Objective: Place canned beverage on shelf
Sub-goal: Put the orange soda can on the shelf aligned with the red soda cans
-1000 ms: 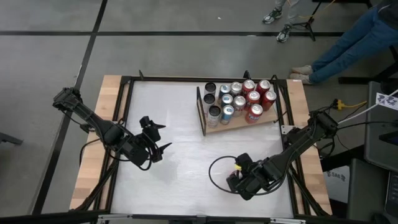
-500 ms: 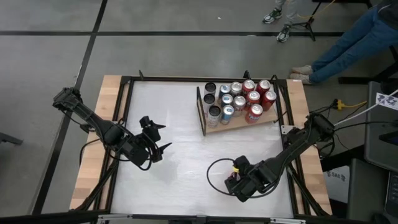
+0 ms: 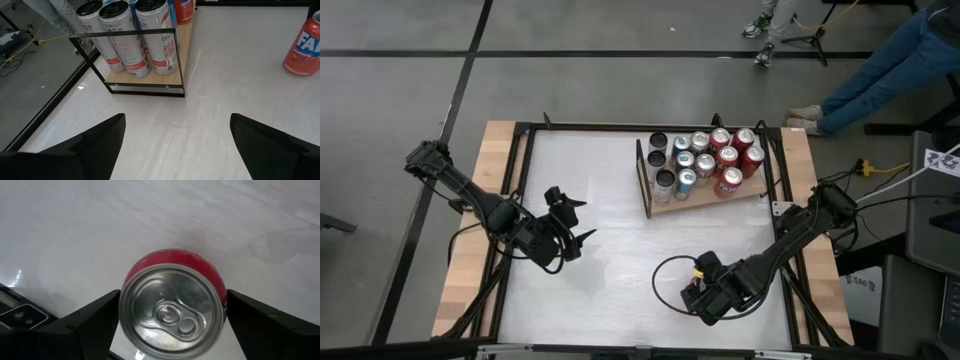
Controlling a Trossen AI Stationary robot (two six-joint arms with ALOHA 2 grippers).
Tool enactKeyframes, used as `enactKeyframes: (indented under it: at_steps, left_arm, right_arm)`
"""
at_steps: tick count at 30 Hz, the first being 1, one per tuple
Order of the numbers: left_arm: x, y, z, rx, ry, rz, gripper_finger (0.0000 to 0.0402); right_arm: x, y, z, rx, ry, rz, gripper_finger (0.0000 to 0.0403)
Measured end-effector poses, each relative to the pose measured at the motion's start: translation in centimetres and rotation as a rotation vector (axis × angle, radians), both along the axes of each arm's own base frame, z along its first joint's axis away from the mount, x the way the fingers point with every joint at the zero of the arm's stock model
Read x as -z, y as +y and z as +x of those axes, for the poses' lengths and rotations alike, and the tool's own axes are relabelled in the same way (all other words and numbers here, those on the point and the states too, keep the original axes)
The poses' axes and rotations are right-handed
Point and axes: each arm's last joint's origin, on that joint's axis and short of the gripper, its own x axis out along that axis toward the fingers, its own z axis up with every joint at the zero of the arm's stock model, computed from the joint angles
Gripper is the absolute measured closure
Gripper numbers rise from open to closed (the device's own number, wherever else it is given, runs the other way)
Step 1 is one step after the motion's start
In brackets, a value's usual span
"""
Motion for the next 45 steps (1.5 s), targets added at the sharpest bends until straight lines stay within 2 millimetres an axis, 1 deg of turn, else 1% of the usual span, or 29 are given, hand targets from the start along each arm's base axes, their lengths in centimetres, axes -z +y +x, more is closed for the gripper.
enactKeyframes:
  at_steps: [6,12,15,20,23,29,35,39,45]
  left_arm:
    - [0.0,0.0,0.0,0.0,0.0,0.0,0.0051]
    - [0.0,0.0,0.0,0.0,0.0,0.0,0.0051]
    - [0.0,0.0,0.0,0.0,0.0,0.0,0.0051]
    - [0.0,0.0,0.0,0.0,0.0,0.0,0.0051]
    - [0.0,0.0,0.0,0.0,0.0,0.0,0.0051]
    - [0.0,0.0,0.0,0.0,0.0,0.0,0.0051]
    - [0.0,0.0,0.0,0.0,0.0,0.0,0.0051]
    - [0.0,0.0,0.0,0.0,0.0,0.0,0.0051]
    - [0.0,0.0,0.0,-0.001,-0.001,0.0,0.0051]
  right_arm:
    - [0.9,0.3,0.3,-0.024,0.037,0.002,0.0063]
    - [1.1,-0.1,0.7,-0.044,0.049,-0.008,0.0065]
    - [1.1,-0.4,0.8,-0.085,0.055,-0.023,0.0079]
    - [1.1,-1.1,1.3,-0.181,0.055,-0.043,0.0117]
    - [1.0,-1.5,1.6,-0.288,0.052,-0.068,0.0123]
    - [1.0,-2.3,2.2,-0.552,0.053,-0.133,0.0104]
    - [1.0,-3.7,3.2,-0.862,0.038,-0.207,0.0101]
    - [0.9,-4.6,4.2,-1.06,-0.001,-0.207,0.01]
    - [0.9,-6.2,5.2,-1.269,-0.043,-0.185,0.01]
